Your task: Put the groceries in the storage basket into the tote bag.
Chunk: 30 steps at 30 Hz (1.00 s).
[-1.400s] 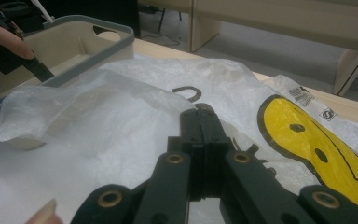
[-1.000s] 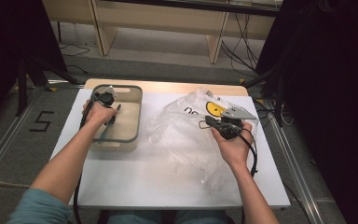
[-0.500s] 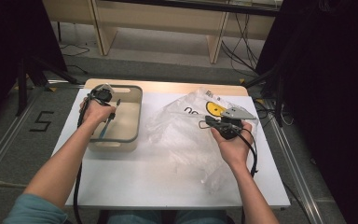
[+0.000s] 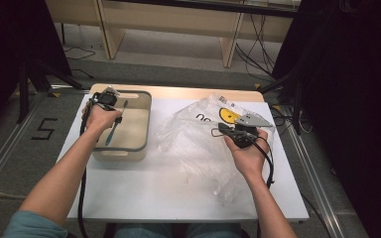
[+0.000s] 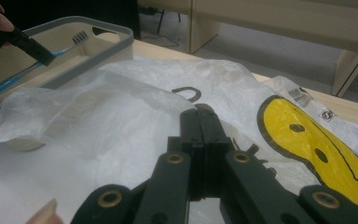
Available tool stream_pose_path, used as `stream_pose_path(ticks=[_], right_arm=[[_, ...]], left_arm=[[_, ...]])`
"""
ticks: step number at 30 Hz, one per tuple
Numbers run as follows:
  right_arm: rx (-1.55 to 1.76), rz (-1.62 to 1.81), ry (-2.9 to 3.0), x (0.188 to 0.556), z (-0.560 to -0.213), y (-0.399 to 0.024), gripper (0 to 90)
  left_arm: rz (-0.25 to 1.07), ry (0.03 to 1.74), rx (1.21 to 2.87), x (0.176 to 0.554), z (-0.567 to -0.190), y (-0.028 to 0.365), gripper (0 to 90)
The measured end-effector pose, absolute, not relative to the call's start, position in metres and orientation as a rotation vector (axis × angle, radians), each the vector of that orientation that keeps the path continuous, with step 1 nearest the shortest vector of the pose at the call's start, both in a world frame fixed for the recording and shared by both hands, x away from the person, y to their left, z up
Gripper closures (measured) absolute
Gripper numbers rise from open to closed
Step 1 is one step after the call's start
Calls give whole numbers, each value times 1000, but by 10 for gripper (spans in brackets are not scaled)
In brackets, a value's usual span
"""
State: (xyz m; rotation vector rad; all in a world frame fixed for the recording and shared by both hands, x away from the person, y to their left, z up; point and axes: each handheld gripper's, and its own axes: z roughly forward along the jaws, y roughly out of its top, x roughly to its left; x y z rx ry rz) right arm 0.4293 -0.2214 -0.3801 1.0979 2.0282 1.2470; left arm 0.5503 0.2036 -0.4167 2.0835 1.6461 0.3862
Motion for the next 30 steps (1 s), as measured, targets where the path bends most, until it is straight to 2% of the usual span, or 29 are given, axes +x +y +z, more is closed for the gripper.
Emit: stream_pose_path(ticks=[30], right_arm=[[1092, 1244, 2033, 429, -381, -220, 900]], left_arm=[[446, 1543, 1980, 532, -385, 195, 785]])
